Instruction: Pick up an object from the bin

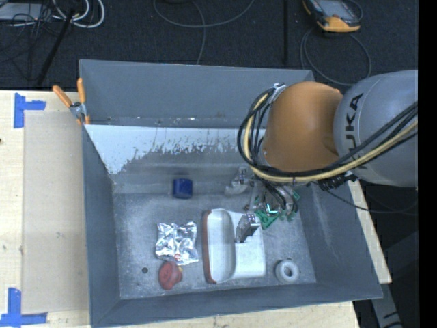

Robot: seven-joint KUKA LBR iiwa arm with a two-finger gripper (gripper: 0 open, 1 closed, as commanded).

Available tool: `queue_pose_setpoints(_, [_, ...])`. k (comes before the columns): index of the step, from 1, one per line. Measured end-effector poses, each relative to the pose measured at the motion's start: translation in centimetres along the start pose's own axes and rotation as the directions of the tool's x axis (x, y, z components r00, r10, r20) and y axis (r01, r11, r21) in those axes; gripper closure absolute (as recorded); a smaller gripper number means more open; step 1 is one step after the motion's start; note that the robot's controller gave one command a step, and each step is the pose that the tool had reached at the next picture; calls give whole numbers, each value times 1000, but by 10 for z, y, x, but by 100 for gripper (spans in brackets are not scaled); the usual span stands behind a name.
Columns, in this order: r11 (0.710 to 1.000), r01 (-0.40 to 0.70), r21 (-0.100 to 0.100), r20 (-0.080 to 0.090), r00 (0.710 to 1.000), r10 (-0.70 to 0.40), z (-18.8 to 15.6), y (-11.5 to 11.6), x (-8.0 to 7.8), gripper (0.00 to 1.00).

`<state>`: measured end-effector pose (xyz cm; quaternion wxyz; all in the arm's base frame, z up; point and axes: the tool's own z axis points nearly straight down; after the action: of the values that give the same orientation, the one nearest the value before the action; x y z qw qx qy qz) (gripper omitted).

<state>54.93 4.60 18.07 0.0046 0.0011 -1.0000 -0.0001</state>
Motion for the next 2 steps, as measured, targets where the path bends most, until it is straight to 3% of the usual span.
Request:
queue_pose_setpoints(1, [961, 276, -2, 17, 961, -275, 106, -115, -30, 0])
queue_pose_setpoints(2, [944, 330, 4, 20, 944, -330, 105, -169, -64, 0])
